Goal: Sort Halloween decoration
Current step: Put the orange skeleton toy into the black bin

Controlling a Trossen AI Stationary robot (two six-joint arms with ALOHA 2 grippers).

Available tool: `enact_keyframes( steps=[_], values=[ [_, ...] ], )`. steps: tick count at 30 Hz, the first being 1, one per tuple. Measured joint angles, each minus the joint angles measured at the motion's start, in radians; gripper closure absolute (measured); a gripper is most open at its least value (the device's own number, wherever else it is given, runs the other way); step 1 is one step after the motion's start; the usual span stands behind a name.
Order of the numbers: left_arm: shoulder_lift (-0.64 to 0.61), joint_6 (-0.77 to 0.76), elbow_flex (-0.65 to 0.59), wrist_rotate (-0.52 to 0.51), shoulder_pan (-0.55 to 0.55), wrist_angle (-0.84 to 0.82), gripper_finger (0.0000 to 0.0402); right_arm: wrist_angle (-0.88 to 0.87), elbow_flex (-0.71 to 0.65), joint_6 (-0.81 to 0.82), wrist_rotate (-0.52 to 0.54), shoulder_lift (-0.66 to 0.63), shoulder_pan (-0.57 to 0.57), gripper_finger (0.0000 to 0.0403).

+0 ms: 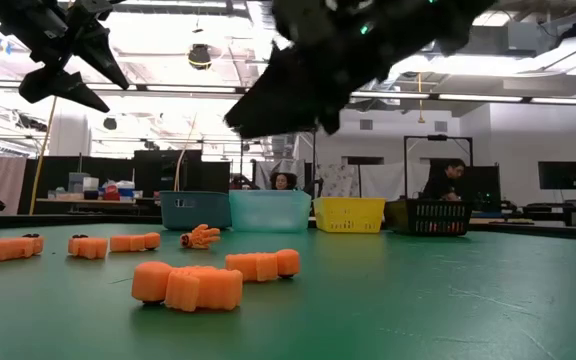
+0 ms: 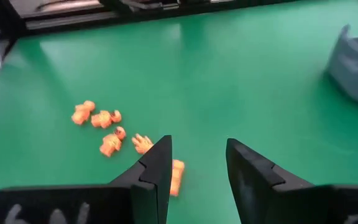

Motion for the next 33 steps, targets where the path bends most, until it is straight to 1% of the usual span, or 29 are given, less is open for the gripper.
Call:
enact_keyframes(
  steps=[5, 14, 19, 22, 27, 33],
  values=[
    [0.0, 0.001, 0.0, 0.001, 0.0, 0.0, 0.0141, 0.099, 0.012, 0.013, 0.0, 0.084, 0.003, 0.0258],
    [0.001, 0.004, 0.0, 0.001, 0.0, -0.012, 0.0141, 0.088, 0.114, -0.014, -0.003, 0.243, 0.026, 0.0258],
    [0.007, 0.005, 0.0, 0.001, 0.0, -0.021, 0.0141, 0.069, 0.168, 0.017, -0.002, 0.322, 0.043, 0.0258],
    [0.012, 0.005, 0.0, 0.001, 0.0, -0.022, 0.0141, 0.04, 0.168, 0.07, 0.008, 0.323, 0.043, 0.0258],
    [0.014, 0.011, 0.0, 0.001, 0.0, -0.024, 0.0141, -0.056, 0.168, 0.109, 0.076, 0.321, 0.041, 0.027],
    [0.014, 0.028, 0.0, 0.001, 0.0, -0.024, 0.0141, -0.078, 0.167, 0.122, 0.076, 0.32, 0.04, 0.0289]
  ],
)
